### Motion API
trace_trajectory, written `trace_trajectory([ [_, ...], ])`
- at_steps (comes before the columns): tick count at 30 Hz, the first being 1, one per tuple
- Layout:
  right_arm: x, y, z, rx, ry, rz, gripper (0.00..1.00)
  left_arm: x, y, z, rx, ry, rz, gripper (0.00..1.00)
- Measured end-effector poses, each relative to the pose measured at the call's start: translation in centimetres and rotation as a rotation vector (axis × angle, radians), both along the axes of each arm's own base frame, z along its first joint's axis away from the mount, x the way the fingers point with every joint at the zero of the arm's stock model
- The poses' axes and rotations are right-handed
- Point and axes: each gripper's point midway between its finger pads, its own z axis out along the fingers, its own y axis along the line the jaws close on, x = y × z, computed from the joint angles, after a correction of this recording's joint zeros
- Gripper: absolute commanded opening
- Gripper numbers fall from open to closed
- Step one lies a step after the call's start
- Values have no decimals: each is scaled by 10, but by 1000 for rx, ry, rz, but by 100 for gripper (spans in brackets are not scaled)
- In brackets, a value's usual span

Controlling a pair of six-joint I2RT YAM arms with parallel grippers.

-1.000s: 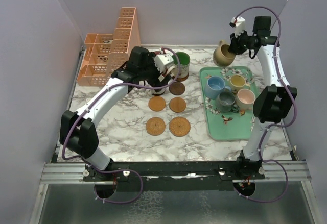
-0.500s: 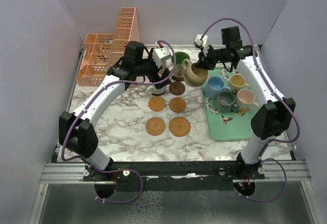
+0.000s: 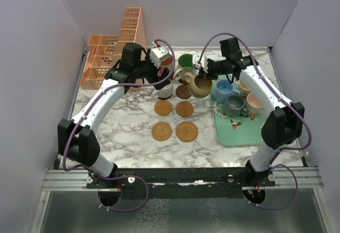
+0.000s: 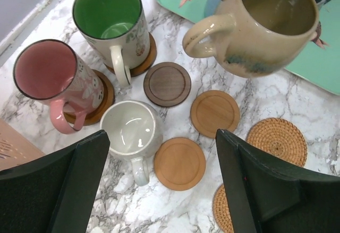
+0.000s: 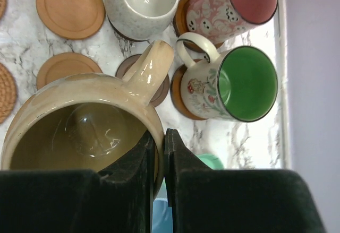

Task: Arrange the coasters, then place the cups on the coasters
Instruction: Place the cup on the coaster.

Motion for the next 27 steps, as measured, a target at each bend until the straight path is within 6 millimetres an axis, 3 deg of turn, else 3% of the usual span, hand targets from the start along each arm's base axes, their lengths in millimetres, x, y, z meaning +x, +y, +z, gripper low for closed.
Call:
trace_trajectory([
  [11, 2, 10, 5, -9, -147, 183, 1, -8, 7, -26, 27, 36, -9, 82],
  [21, 38, 30, -37, -39, -165, 314, 1, 2, 15, -31, 45, 9, 39, 81],
  [27, 50, 39, -42, -43, -202, 398, 1, 2, 20, -38, 58, 9, 60, 81],
])
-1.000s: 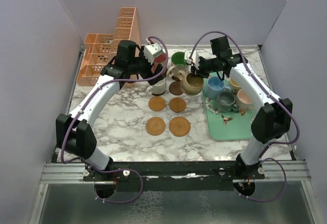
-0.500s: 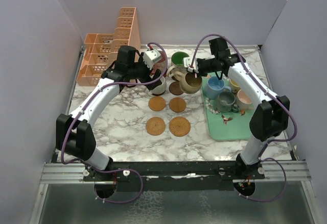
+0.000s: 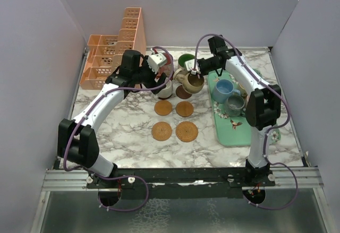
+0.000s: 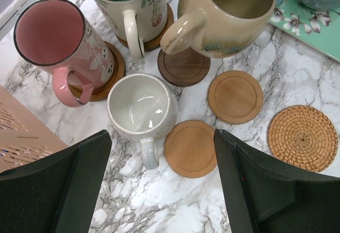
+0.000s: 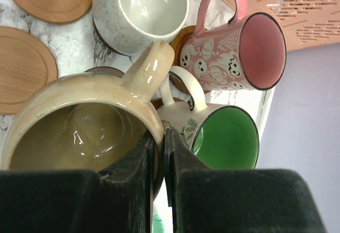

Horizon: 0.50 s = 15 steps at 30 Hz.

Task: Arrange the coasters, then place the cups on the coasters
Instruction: Place the cup on the coaster.

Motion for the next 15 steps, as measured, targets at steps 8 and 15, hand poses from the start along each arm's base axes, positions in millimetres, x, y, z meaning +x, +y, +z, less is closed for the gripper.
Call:
trace_trajectory([
  [8, -8, 0, -9, -31, -13, 90, 1, 1, 0, -4, 14, -29, -25, 82],
  [15, -40, -2, -18, -26, 28, 171, 1, -19, -15, -15, 14, -81, -234, 82],
])
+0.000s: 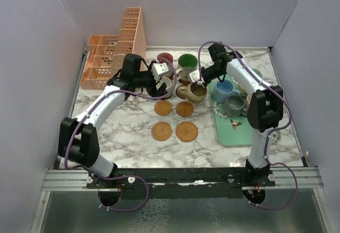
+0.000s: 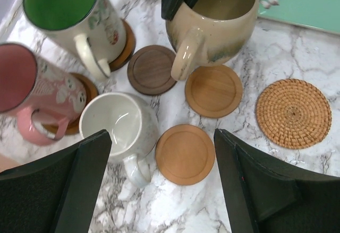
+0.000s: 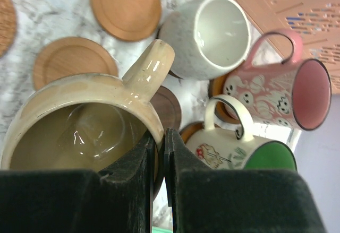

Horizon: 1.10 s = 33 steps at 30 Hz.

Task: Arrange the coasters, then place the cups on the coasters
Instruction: Place the cup on the coaster.

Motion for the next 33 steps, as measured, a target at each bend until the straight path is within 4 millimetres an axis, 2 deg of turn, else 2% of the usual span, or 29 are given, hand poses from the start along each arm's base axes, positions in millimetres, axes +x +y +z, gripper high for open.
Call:
trace_trajectory([
  [4, -24, -3, 5, 12, 36, 31, 1, -6, -13, -2, -19, -30, -121, 82],
  [11, -55, -5, 38, 68, 25, 70, 1, -24, -47, -23, -9, -47, -306, 82],
  [16, -67, -5, 47, 92, 32, 79, 1, -28, -72, -15, -31, -70, -390, 78],
  [21, -73, -7, 40, 85, 59, 78, 1, -35, -86, -9, -44, -81, -440, 65],
  [27, -74, -7, 38, 83, 68, 78, 1, -42, -97, -23, -38, -34, -479, 52],
  [29, -74, -7, 38, 83, 67, 78, 1, -43, -98, -28, -36, -19, -486, 44],
  [33, -74, -7, 37, 83, 66, 78, 1, -49, -100, -31, -41, -2, -506, 22],
])
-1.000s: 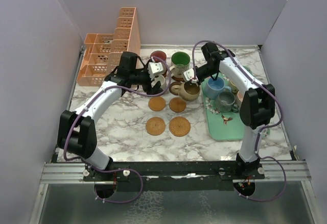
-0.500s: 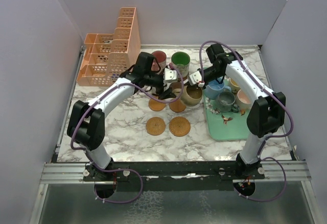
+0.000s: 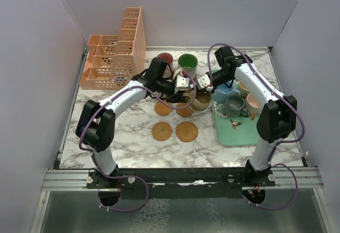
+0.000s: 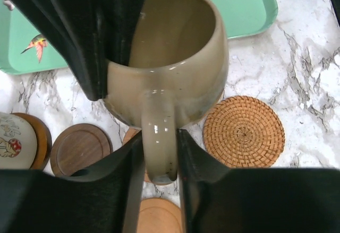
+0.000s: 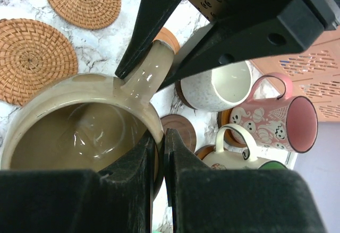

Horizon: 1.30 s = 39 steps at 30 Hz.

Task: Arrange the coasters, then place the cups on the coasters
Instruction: Place the cup on the coaster.

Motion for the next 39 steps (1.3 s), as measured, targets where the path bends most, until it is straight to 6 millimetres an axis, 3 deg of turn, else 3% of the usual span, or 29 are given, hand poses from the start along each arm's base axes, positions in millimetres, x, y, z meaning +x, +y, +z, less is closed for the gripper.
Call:
trace_trajectory([
  [3, 0, -1, -2, -2, 7, -6, 2, -4, -1, -2, 5, 18, -7, 0],
  [9, -2, -3, -6, -8, 57, -37, 13, -6, -1, -4, 12, 51, -5, 0],
  [10, -2, -3, -7, -8, 67, -43, 22, -6, -1, -4, 13, 56, -3, 0],
  [17, -9, -4, -12, 10, 180, -147, 34, -8, -2, -4, 18, 99, 19, 0],
  [31, -6, -12, -8, 2, 349, -351, 50, -2, -2, -11, 19, 85, 51, 0],
  [36, 7, -23, 4, 6, 385, -488, 53, -2, 4, -17, 34, 86, 94, 0],
  [39, 13, -29, 24, 39, 363, -569, 54, 2, 6, -16, 29, 73, 125, 0],
])
